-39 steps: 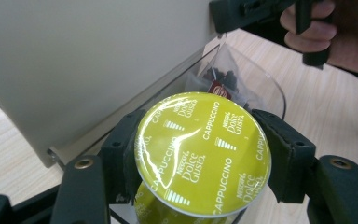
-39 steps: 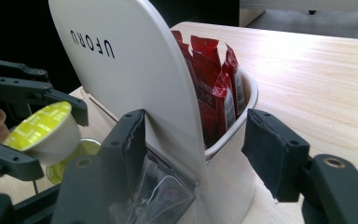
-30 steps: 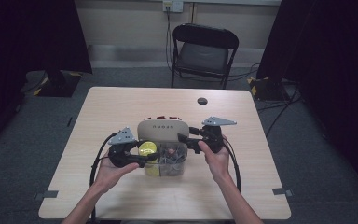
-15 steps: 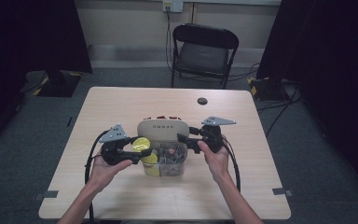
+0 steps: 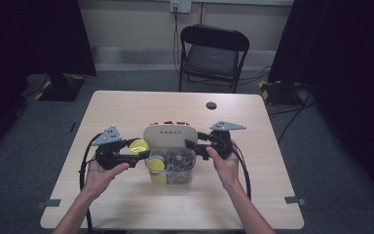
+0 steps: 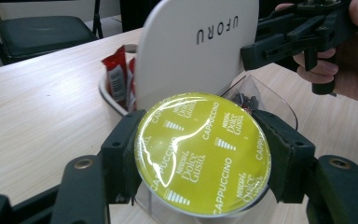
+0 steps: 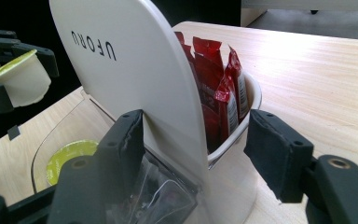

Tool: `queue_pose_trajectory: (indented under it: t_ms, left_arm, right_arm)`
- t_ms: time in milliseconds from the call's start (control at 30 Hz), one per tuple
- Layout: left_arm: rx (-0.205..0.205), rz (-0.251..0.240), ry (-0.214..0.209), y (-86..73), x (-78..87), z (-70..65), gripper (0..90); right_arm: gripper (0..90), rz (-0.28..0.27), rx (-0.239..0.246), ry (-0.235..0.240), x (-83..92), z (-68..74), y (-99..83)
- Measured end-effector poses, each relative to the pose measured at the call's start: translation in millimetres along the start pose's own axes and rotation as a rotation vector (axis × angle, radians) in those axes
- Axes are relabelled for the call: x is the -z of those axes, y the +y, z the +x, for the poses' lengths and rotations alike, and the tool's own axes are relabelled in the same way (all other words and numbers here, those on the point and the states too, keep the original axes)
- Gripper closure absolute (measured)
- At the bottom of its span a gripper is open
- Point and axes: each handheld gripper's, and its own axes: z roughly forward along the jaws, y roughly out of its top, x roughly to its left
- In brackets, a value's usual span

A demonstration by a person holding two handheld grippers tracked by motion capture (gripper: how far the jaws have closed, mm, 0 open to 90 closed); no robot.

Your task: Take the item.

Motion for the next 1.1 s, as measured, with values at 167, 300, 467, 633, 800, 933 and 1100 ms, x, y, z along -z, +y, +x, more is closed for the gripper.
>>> queue_pose_trajectory:
  t_ms: [167,300,467,633,800,933,1100]
  left_arm:
    - [0.005,-0.004,0.028,0.7,10.8,7.0,38.3]
    - [0.004,0.001,0.039,-0.5,14.7,10.5,38.3]
    - [0.017,-0.009,0.059,-2.0,21.7,16.8,38.3]
    - [0.033,0.009,0.096,-7.9,25.4,24.4,38.3]
    - [0.059,0.010,0.128,-13.3,27.5,32.0,38.4]
    - [0.074,0.029,0.159,-21.1,30.9,40.7,38.3]
    - [0.087,0.052,0.187,-30.8,35.3,48.8,38.3]
  right_arm:
    - [36.4,0.001,0.000,-0.001,-0.4,-0.3,0.0]
    - [36.3,0.001,0.000,0.000,-0.5,-0.5,0.0]
    - [35.8,0.004,0.002,-0.001,-1.0,-0.5,-0.2]
    - [35.8,0.005,0.002,-0.002,-1.0,-0.3,-0.2]
    - [36.5,0.005,0.006,-0.006,-0.6,0.3,0.1]
    - [36.9,0.004,0.006,-0.005,0.2,0.2,0.4]
    - [36.7,0.004,0.003,0.000,0.1,-0.3,0.2]
